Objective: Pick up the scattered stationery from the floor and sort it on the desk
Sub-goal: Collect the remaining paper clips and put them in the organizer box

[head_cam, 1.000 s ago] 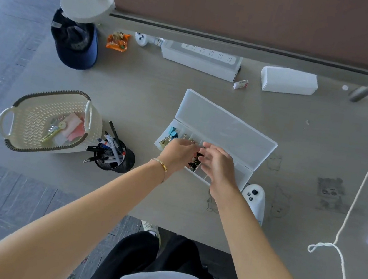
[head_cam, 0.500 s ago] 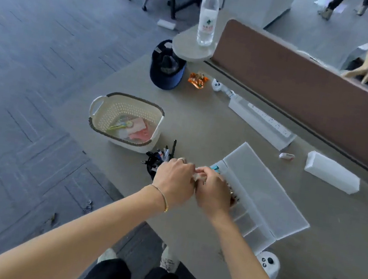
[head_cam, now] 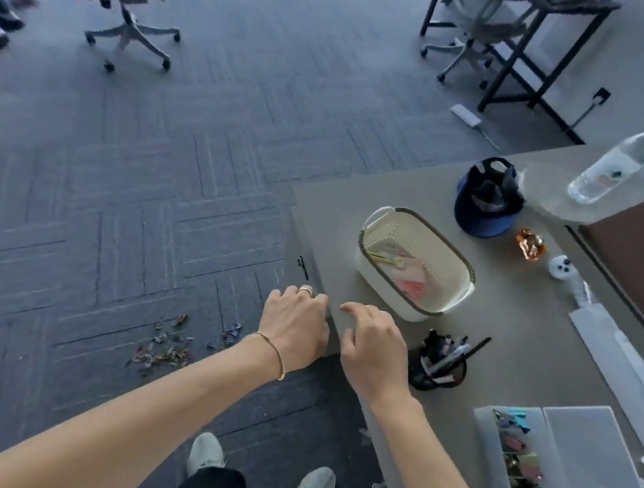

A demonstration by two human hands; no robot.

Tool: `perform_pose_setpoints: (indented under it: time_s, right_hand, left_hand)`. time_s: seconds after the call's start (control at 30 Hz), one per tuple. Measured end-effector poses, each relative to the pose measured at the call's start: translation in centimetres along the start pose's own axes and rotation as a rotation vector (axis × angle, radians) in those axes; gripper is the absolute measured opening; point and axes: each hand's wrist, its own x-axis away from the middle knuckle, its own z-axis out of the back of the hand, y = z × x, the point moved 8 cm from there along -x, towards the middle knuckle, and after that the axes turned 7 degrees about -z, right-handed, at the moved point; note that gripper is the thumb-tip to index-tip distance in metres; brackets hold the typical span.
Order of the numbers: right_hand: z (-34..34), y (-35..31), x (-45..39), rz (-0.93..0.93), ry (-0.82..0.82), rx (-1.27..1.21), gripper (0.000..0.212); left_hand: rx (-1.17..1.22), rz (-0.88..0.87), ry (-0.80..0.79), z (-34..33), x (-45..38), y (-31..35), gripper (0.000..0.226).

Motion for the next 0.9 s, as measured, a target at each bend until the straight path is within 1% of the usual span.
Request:
perform_pose_setpoints:
  time_s: [0.03, 0.23, 0.4, 0.63, 0.77, 0.9]
  right_hand:
    - [-0.5, -1.2, -0.2, 0.017, -0.001, 0.007, 0.038]
    - [-7.9, -13.1, -2.2, 0.212, -0.089, 0.047, 0.04]
    - [-13.5, -19.5, -3.5, 0.316, -0.194, 0.081, 0.042]
    - [-21.3, -23.9, -4.7, 0.478, -0.366, 0.139, 0.045]
    - [-26.9, -25.0, -5.9, 0.573, -0.464, 0.154, 0.045]
    - [-33.3, -24.6, -6.5, 0.653, -0.532, 0.175, 0.047]
  left_hand:
    - [0.006, 0.018, 0.003, 0.1, 0.4, -1.3, 0.028]
    - [0.053, 0.231, 0.006, -0.6, 5.4, -15.3, 0.031]
    - [0.12, 0.407, -0.004, -2.7, 8.7, -23.6, 0.033]
    - [0.246, 0.652, -0.015, -7.5, 12.2, -30.5, 0.03]
    - [0.316, 0.805, 0.025, -10.6, 13.2, -33.4, 0.03]
    - [0.385, 0.904, 0.056, -15.2, 13.3, -35.2, 0.031]
